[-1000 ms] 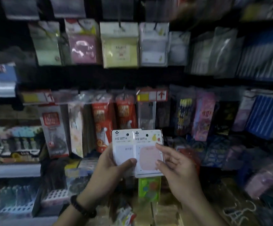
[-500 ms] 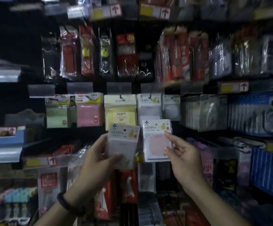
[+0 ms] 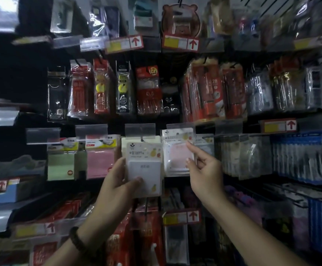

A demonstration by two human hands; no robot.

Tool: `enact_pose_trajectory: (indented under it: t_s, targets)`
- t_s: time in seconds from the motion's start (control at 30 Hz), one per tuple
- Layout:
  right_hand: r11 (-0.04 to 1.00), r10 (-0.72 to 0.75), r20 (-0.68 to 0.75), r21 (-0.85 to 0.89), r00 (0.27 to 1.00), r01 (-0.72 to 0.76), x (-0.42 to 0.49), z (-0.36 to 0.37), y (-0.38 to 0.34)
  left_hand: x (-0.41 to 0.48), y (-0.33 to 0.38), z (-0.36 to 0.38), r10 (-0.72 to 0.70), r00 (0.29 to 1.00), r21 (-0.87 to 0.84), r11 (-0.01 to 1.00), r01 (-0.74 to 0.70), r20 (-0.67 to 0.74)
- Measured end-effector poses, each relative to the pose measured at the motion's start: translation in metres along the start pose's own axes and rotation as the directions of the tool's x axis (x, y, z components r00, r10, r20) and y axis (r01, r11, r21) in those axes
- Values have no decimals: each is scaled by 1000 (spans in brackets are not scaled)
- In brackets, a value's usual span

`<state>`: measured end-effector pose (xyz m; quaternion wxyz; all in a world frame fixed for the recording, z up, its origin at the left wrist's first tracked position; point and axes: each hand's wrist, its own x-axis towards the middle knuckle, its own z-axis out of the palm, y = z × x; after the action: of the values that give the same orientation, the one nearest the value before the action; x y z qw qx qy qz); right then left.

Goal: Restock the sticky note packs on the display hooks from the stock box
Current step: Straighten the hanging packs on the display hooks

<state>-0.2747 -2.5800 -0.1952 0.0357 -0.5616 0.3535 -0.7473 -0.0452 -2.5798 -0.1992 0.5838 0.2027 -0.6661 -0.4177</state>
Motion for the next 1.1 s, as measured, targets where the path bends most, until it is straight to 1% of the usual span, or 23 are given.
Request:
enact_pose_trajectory:
  t_s: [0.13, 0.23, 0.33, 0.4, 0.5, 0.6, 0.67, 0.7, 0.73, 0.8, 0.87, 0.9, 0.97, 1.03, 1.1]
  targets:
    - [1000, 24, -25, 2, 999, -24, 2, -1, -3, 7, -6, 0, -14, 1000, -23, 1000, 14, 16]
    - [998, 51, -24, -43, 998, -52, 4, -5, 2, 10, -10, 0, -9, 1000, -9, 1000, 9, 27]
    - [987, 72, -10, -140, 997, -73, 10, -8, 6, 13, -11, 2, -7, 999, -36, 999, 8, 33]
    - [964, 64, -2, -258, 998, -62, 16, -7, 8, 15, -11, 5, 2, 999, -59, 998, 0, 34]
    - [903, 31, 11, -428, 999, -23, 22, -1, 13, 18, -13, 10, 6, 1000, -38, 999, -6, 17]
    - [767, 6, 34, -641, 999, 17, 20, -2, 15, 20, -15, 13, -18, 1000, -3, 1000, 18, 7]
    - [687, -15, 1, -727, 1000, 11, 15, -5, 13, 21, -15, 16, -38, 999, 26, 999, 39, -26]
    - [689, -56, -10, -724, 998, 31, 11, -7, 10, 22, -15, 19, -46, 998, 33, 998, 47, -37]
    - [720, -107, -10, -690, 994, 71, 7, -8, 9, 22, -15, 21, -54, 998, 39, 998, 56, -43]
    - [832, -156, 8, -537, 988, 136, -3, -10, 2, 25, -16, 27, -69, 997, 39, 997, 71, -40]
    - [928, -108, 55, -352, 993, 121, -15, -12, -2, 26, -17, 33, -84, 996, 40, 996, 86, -30]
    - [961, -62, 92, -265, 994, 85, -21, -12, -2, 27, -17, 36, -91, 996, 45, 995, 92, -23]
    - [989, 32, 140, -149, 990, -11, -29, -12, 0, 29, -19, 43, -92, 996, 63, 994, 92, -5]
    - [995, 88, 101, -62, 991, -82, -30, -12, 5, 31, -19, 49, -54, 998, 112, 992, 56, -23]
    - [993, 115, 46, 18, 992, -116, -24, -14, 7, 34, -20, 53, 29, 998, 204, 979, -15, -64]
